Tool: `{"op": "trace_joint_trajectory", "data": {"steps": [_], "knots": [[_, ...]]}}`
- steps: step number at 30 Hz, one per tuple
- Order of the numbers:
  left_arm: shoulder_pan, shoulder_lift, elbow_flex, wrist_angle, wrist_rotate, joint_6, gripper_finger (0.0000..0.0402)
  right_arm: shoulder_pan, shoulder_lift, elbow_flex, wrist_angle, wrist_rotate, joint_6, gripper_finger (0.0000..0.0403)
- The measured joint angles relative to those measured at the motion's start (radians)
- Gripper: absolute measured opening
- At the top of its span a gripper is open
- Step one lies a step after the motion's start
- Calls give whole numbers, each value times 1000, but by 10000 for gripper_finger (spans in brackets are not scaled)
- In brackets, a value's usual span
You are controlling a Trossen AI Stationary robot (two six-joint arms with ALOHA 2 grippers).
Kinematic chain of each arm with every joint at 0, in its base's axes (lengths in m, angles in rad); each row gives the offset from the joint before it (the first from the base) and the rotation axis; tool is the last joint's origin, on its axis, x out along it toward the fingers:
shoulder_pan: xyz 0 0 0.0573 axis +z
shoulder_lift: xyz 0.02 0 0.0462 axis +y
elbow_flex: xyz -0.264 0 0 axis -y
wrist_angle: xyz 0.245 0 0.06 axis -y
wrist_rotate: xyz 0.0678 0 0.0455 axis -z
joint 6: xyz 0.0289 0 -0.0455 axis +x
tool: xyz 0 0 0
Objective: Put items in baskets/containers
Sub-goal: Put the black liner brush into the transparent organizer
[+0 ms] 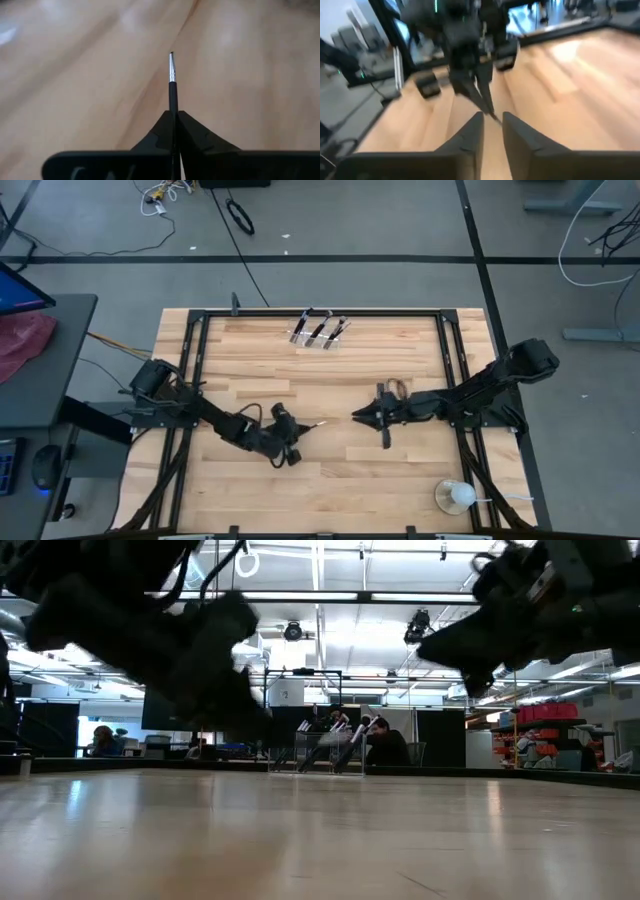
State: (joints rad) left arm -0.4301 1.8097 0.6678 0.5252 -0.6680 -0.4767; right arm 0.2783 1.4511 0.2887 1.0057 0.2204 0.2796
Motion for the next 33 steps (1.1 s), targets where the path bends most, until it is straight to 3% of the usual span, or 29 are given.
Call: {"op": "trace_joint_trajectory", "data": {"steps": [8,12,16,25,33], "knots": [[48,-2,1,359,85,238,12,1,326,169,-3,-83,-38,146],[39,-3,2,418,81,279,15,3,488,234,194,-83,-78,171],[28,-3,2,425,72,280,13,8,539,252,388,-57,-125,177],[28,-6,3,443,61,293,15,8,479,232,432,-22,-158,134],[27,-6,4,448,63,292,21,10,477,233,435,-25,-153,40]]}}
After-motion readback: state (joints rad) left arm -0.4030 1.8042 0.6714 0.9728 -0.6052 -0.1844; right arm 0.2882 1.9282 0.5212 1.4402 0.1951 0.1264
